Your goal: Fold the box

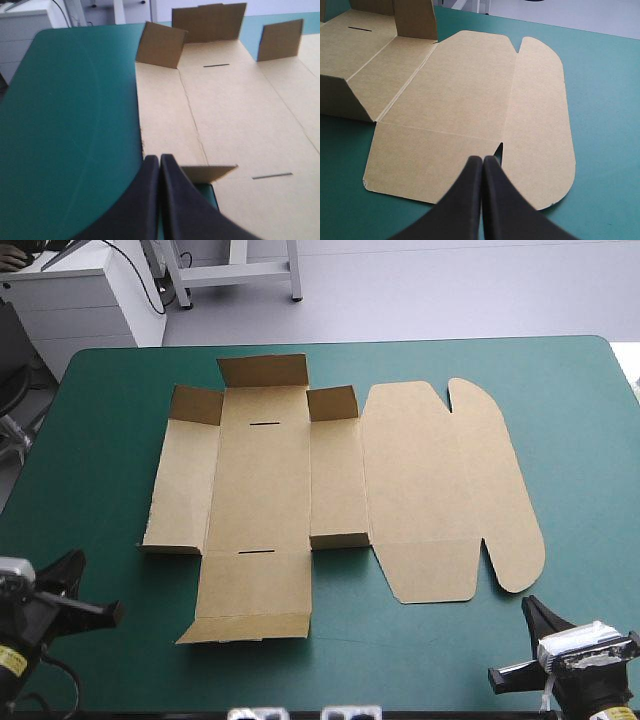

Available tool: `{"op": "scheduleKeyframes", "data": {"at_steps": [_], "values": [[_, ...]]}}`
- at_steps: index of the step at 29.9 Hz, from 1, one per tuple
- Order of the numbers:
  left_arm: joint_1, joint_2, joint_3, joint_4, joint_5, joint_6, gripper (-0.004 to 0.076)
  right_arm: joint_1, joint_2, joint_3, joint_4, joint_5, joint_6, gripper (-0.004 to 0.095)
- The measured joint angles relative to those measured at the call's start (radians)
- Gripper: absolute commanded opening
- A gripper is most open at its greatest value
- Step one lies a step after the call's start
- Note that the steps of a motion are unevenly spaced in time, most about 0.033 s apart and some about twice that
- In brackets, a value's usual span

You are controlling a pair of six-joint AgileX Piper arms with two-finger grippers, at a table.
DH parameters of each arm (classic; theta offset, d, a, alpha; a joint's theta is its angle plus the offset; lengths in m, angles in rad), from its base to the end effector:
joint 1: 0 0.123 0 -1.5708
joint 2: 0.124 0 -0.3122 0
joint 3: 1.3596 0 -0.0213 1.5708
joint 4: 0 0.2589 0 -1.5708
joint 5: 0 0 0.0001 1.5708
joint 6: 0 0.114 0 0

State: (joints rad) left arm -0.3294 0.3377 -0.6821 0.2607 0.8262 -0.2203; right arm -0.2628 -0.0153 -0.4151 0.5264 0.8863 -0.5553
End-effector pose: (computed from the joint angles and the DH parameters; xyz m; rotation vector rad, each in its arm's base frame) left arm 0.0550 0.0040 0.3484 0.1534 1.9355 -0.0605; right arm 0.0159 0.0417 0.2727 -0.2189 1.8306 0.0479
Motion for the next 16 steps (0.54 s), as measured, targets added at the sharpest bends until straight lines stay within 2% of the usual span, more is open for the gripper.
{"op": "scheduleKeyframes", "data": {"at_steps": [11, 16], "values": [[0.0, 0.537, -0.262, 0.109, -0.032, -0.03, -0.0001, 0.0, 0.0, 0.0, 0.0, 0.0, 0.0, -0.002], [0.0, 0.736, -0.356, 0.109, -0.023, 0.029, 0.0017, 0.0, 0.0, 0.0, 0.0, 0.0, 0.0, -0.002]]}}
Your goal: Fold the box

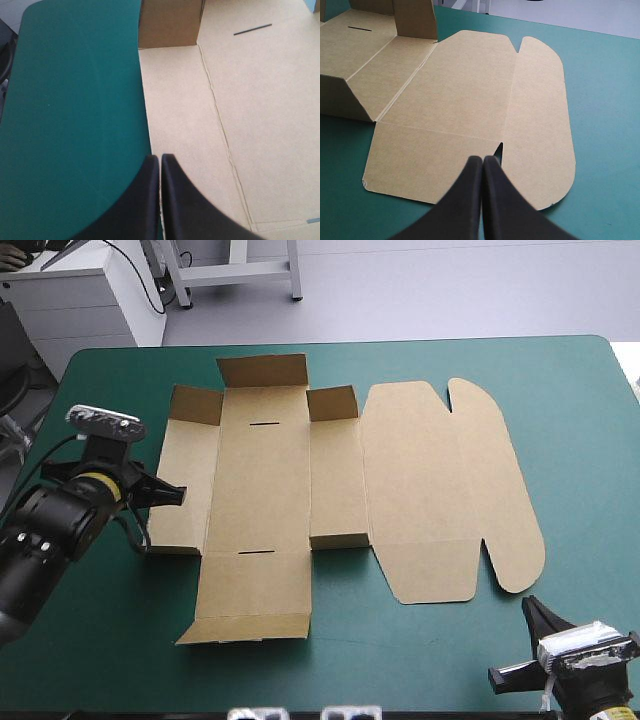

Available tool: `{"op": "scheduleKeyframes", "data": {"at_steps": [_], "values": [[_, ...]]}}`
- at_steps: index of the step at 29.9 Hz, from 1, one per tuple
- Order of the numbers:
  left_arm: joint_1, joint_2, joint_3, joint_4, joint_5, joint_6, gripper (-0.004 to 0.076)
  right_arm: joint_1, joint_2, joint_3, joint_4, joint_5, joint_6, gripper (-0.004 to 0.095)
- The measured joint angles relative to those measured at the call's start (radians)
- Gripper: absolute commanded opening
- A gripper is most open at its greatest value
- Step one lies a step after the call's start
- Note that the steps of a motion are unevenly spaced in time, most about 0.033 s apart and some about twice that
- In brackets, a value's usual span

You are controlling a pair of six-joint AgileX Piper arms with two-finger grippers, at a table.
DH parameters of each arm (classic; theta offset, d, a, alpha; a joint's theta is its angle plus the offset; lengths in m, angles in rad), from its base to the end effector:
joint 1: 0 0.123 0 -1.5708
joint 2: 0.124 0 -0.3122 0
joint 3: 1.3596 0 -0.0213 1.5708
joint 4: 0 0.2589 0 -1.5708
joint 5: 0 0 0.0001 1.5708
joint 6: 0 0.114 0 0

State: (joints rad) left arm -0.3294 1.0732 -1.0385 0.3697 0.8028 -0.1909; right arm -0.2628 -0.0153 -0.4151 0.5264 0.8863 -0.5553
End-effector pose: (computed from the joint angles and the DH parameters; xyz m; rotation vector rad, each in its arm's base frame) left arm 0.2239 -0.0452 0.3763 0.3168 2.2396 0.1640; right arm 0.0159 0.0417 0.2727 -0.2189 1.8306 0.0479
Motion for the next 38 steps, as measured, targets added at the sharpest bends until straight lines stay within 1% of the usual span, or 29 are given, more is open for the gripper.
{"op": "scheduleKeyframes", "data": {"at_steps": [4, 6, 12, 14, 20, 24, 28, 30, 32, 34, 36, 37, 38], "values": [[0.019, 0.136, -0.068, -0.028, 0.03, 0.077, 0.0017, 0.0, 0.0, 0.0, 0.0, 0.0, 0.0, -0.002], [0.07, 0.193, -0.1, -0.116, 0.031, 0.158, 0.0017, 0.0, 0.0, 0.0, 0.0, 0.0, 0.0, -0.002], [0.333, 0.307, -0.136, -0.512, 0.05, 0.541, 0.0017, 0.0, 0.0, 0.0, 0.0, 0.0, 0.0, -0.002], [0.435, 0.343, -0.137, -0.636, 0.083, 0.68, 0.0017, 0.0, 0.0, 0.0, 0.0, 0.0, 0.0, -0.002], [0.687, 0.484, -0.138, -0.98, 0.218, 1.015, 0.0016, 0.0, 0.0, 0.0, 0.0, 0.0, 0.0, -0.0019], [0.77, 0.582, -0.14, -1.117, 0.274, 1.149, 0.0014, 0.0, 0.0, 0.0, 0.0, 0.0, 0.0, -0.002], [0.782, 0.656, -0.142, -1.171, 0.274, 1.183, 0.0028, 0.0, 0.0, 0.0, 0.0, 0.0, 0.0, -0.002], [0.782, 0.683, -0.143, -1.186, 0.294, 1.187, 0.0061, 0.0, 0.0, 0.0, 0.0, 0.0, 0.0, -0.002], [0.782, 0.7, -0.143, -1.189, 0.312, 1.192, 0.0123, 0.0, 0.0, 0.0, 0.001, 0.0, 0.0, -0.002], [0.782, 0.713, -0.144, -1.191, 0.323, 1.197, 0.0218, 0.0, 0.0, 0.0, 0.001, -0.001, 0.0, -0.002], [0.782, 0.724, -0.144, -1.2, 0.329, 1.211, 0.0294, 0.0, 0.0, 0.0, 0.001, -0.001, 0.0, -0.002], [0.782, 0.728, -0.144, -1.205, 0.329, 1.215, 0.0347, 0.0, 0.0, 0.0, 0.001, -0.001, 0.0, -0.002], [0.782, 0.733, -0.144, -1.211, 0.327, 1.22, 0.0377, 0.0, 0.0, 0.0, 0.001, -0.001, 0.0, -0.002]]}}
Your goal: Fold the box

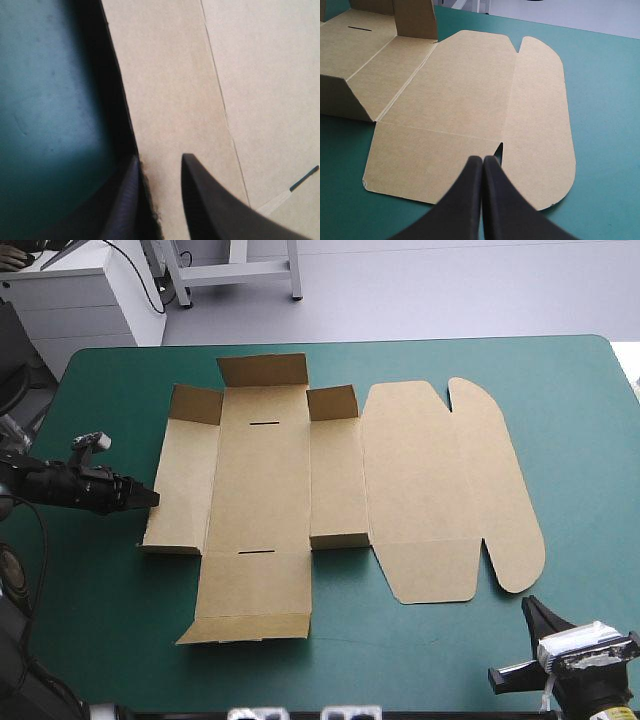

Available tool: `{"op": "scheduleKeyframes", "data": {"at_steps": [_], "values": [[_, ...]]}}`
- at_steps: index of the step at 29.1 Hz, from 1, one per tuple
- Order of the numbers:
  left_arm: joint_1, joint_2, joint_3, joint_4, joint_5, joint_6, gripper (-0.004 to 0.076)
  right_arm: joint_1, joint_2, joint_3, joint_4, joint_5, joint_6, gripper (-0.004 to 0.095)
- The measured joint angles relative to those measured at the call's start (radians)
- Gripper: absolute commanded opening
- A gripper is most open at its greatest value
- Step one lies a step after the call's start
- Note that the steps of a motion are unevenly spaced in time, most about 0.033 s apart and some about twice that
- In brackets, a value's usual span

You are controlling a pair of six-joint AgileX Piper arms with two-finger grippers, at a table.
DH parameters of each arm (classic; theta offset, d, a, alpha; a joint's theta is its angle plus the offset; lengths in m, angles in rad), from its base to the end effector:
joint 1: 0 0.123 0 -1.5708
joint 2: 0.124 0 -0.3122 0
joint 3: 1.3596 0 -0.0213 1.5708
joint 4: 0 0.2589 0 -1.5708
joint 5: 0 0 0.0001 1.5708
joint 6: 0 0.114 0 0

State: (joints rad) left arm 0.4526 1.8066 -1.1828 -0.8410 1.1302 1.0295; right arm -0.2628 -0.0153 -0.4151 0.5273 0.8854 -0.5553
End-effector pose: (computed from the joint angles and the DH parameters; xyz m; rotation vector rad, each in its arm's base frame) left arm 0.3483 0.0839 0.2172 0.2103 2.5807 -0.8212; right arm 0.0159 0.0417 0.2728 -0.2184 1.8296 0.0485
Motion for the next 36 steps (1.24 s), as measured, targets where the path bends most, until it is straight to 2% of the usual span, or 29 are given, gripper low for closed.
{"op": "scheduleKeyframes", "data": {"at_steps": [2, 7, 16, 25, 28, 31, 32, 33, 36], "values": [[0.0, 0.002, 0.0, 0.0, -0.01, 0.006, 0.0419, 0.0, 0.0, 0.0, 0.0, 0.0, 0.0, -0.002], [0.0, 0.009, -0.001, -0.002, -0.026, 0.007, 0.042, 0.0, 0.0, 0.0, 0.0, 0.0, 0.0, -0.002], [-0.043, 0.12, -0.021, -0.086, 0.083, -0.081, 0.0421, 0.0, 0.0, 0.0, 0.0, 0.0, 0.0, -0.002], [-0.151, 0.131, -0.024, -0.107, 0.092, -0.112, 0.0418, 0.0, 0.0, 0.0, 0.0, 0.0, 0.0, -0.002], [-0.155, 0.132, -0.025, -0.106, 0.092, -0.114, 0.0298, 0.0, 0.0, 0.0, 0.0, 0.0, 0.0, -0.002], [-0.155, 0.133, -0.025, -0.097, 0.077, -0.114, 0.0132, 0.0, -0.001, 0.0, 0.0, 0.0, 0.0, -0.002], [-0.155, 0.135, -0.025, -0.095, 0.071, -0.116, 0.0035, 0.0, -0.001, 0.0, 0.0, 0.0, 0.0, -0.002], [-0.155, 0.139, -0.024, -0.094, 0.066, -0.118, -0.0003, 0.0, -0.001, 0.0, 0.0, 0.0, 0.0, -0.002], [-0.155, 0.144, -0.032, -0.098, 0.078, -0.124, -0.0008, 0.0, -0.001, 0.0, 0.0, 0.0, 0.0, -0.002]]}}
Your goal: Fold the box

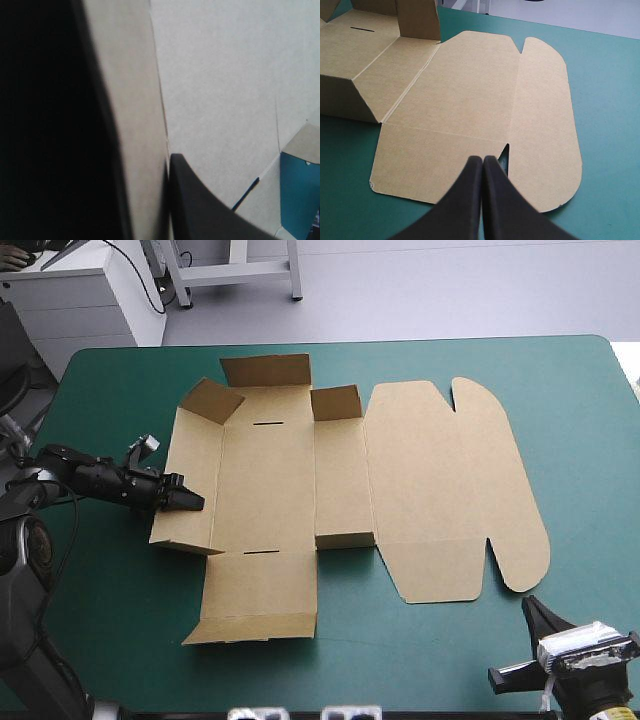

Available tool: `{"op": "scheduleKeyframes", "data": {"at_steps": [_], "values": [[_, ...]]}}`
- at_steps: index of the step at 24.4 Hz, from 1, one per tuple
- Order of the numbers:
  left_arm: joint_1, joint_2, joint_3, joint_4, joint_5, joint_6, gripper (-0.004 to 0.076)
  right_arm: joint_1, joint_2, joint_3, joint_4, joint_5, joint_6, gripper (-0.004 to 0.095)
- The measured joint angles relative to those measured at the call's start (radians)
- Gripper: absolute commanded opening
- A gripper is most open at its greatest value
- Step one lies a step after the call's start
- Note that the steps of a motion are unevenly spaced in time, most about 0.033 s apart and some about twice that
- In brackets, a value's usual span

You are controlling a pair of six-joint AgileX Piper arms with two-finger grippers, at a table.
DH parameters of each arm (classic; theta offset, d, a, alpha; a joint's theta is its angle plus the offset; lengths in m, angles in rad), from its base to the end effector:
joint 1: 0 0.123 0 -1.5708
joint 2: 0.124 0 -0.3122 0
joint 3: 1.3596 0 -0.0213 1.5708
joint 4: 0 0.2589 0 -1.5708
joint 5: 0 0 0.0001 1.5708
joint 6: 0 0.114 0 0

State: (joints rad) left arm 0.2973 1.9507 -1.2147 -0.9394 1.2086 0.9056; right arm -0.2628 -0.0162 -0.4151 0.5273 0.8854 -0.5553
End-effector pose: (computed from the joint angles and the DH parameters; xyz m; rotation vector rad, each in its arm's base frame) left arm 0.3732 0.0243 0.1824 0.1614 2.6538 -1.1653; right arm 0.0158 0.0418 0.2728 -0.2186 1.8287 0.0482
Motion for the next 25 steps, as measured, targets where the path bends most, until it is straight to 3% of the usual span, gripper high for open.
{"op": "scheduleKeyframes", "data": {"at_steps": [5, 11, 13, 17, 25], "values": [[-0.012, -0.009, -0.081, 0.035, 0.014, -0.003, -0.0008, 0.0, 0.0, 0.0, 0.0, 0.0, 0.0, -0.002], [-0.053, -0.07, -0.467, 0.177, 0.017, -0.002, -0.0008, 0.0, 0.0, 0.0, 0.0, 0.0, 0.0, -0.002], [-0.147, -0.071, -0.675, 0.298, 0.019, -0.006, -0.0008, 0.0, 0.0, 0.0, 0.0, 0.0, 0.0, -0.002], [-0.287, -0.074, -0.881, 0.495, 0.031, -0.022, -0.0008, 0.0, 0.0, 0.0, 0.0, 0.0, 0.0, -0.002], [-0.558, -0.084, -0.991, 0.824, -0.025, -0.024, -0.0008, 0.0, 0.0, 0.0, 0.0, 0.0, 0.0, -0.002]]}}
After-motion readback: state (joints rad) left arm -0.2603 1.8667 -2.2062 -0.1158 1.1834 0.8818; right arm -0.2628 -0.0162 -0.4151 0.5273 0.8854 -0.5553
